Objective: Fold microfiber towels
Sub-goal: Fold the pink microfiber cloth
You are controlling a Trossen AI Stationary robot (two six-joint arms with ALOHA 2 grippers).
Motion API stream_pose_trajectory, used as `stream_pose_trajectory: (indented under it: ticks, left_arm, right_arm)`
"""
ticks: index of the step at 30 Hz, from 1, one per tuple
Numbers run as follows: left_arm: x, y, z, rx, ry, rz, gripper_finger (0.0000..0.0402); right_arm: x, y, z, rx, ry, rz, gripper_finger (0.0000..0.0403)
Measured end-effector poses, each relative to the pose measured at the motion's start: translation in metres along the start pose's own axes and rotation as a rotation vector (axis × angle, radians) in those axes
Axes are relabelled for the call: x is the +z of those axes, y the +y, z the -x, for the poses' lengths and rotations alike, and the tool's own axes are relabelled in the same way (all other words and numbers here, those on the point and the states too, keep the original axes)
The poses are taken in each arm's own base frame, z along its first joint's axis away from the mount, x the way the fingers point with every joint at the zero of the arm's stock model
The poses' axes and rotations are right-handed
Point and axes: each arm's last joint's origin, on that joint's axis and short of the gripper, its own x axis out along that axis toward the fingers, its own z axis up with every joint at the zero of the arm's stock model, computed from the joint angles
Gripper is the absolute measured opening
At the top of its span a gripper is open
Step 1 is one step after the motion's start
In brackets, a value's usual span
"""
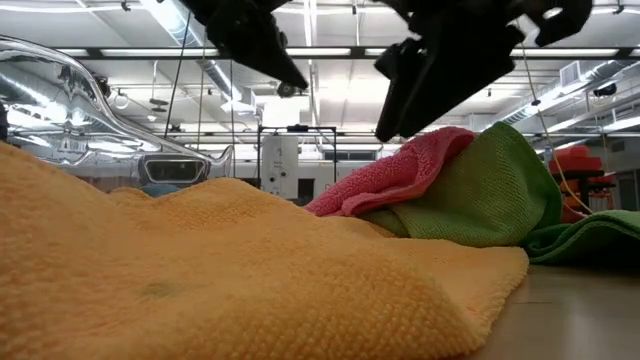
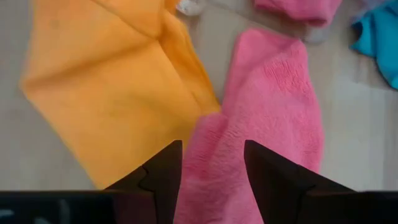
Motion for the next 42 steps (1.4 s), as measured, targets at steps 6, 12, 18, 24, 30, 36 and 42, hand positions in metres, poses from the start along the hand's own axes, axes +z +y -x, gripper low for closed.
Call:
stream_pose_trajectory:
  ticks: [6, 12, 18, 24, 30, 36, 42]
  left_arm:
    - [-0.006, -0.002, 0.001, -0.018, 0.063, 0.006, 0.0017]
    - [-0.008, -0.002, 0.001, -0.024, 0.081, 0.003, 0.0011]
    - [-0.008, -0.002, 0.001, -0.024, 0.080, 0.003, 0.0025]
    - [-0.005, 0.001, 0.014, -0.014, 0.049, 0.000, 0.0016]
    - [-0.003, 0.004, 0.025, -0.005, 0.021, 0.002, 0.0012]
    - [-0.003, 0.004, 0.026, -0.005, 0.021, 0.003, 0.0035]
    - [-0.004, 0.003, 0.026, -0.008, 0.029, 0.001, 0.0040]
  right_arm:
    - [-0.003, -0.007, -0.013, -0.016, 0.058, 0.016, 0.0160]
    - [-0.005, -0.009, -0.015, 0.001, 0.080, 0.031, 0.0079]
    - [-0.007, -0.009, -0.015, 0.030, 0.098, 0.050, 0.0009]
    - [-0.003, -0.020, 0.011, -0.076, 0.068, 0.049, 0.0008]
    - [0.000, -0.045, 0.037, -0.182, 0.020, -0.007, 0.0007]
    - [-0.004, -0.082, 0.037, -0.272, 0.050, -0.100, 0.0007]
    - [-0.019, -0.124, 0.028, -0.345, 0.104, -0.179, 0.0006]
